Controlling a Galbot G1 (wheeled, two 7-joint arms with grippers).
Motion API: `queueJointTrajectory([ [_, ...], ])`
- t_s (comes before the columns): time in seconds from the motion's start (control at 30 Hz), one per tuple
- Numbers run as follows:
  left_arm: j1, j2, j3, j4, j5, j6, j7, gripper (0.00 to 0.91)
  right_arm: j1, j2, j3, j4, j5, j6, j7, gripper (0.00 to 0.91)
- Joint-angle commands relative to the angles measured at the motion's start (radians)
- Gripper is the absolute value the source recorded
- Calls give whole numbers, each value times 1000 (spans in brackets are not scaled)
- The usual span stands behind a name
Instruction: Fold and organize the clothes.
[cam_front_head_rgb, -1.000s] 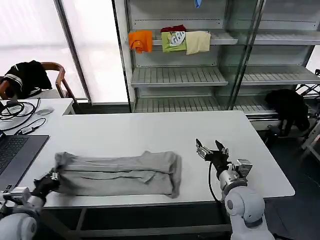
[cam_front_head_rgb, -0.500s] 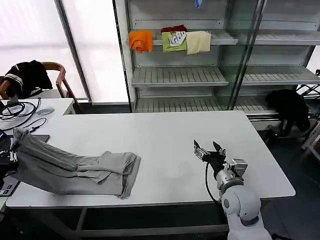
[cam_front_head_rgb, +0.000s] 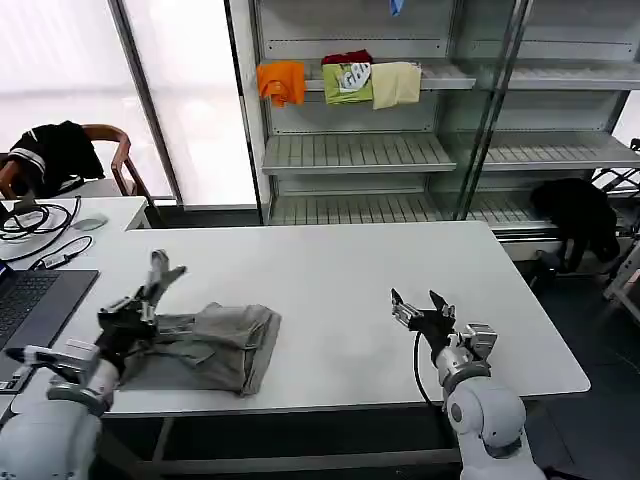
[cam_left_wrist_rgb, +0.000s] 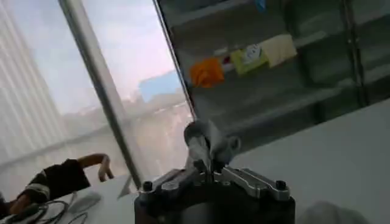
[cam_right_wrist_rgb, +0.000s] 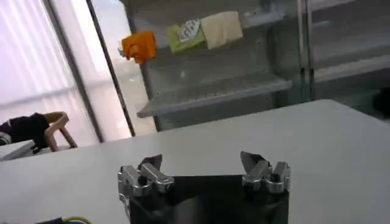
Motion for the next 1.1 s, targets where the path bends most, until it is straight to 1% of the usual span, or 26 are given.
queueJointTrajectory([
  [0.03, -7, -86, 248, 1, 73, 28, -27, 10, -10, 1, 0, 2, -7, 0, -3, 907],
  [0.33, -18, -130, 312, 112, 120, 27, -49, 10, -13, 2, 1, 0, -18, 0, -5, 907],
  [0.37, -17, -134, 319, 119, 123, 27, -53, 30, -12, 2, 1, -1, -20, 1, -6, 907],
  [0.4, -16, -138, 325, 124, 126, 28, -57, 907, -12, 2, 1, -2, -21, 0, -6, 907],
  [0.6, -15, -161, 353, 111, 121, 27, -75, 907, -6, 7, -4, -10, -27, 1, -10, 907],
  [0.7, -16, -162, 361, 57, 84, 28, -97, 907, -1, 10, -8, -19, -31, 1, -9, 907],
  [0.83, -9, -161, 337, -73, 26, 28, -104, 907, 3, 16, -17, -26, -38, 2, -10, 907],
  [0.93, 2, -140, 251, -139, -53, 28, -105, 907, 6, 18, -21, -29, -38, 2, -12, 907],
  [1.0, 5, -118, 178, -154, -71, 26, -105, 907, 7, 19, -23, -29, -38, 2, -13, 907],
  [1.07, 11, -100, 74, -141, -139, 26, -99, 907, 7, 19, -26, -28, -38, 1, -13, 907],
  [1.1, 16, -86, -17, -109, -184, 25, -92, 907, 6, 19, -27, -28, -37, 1, -15, 907],
])
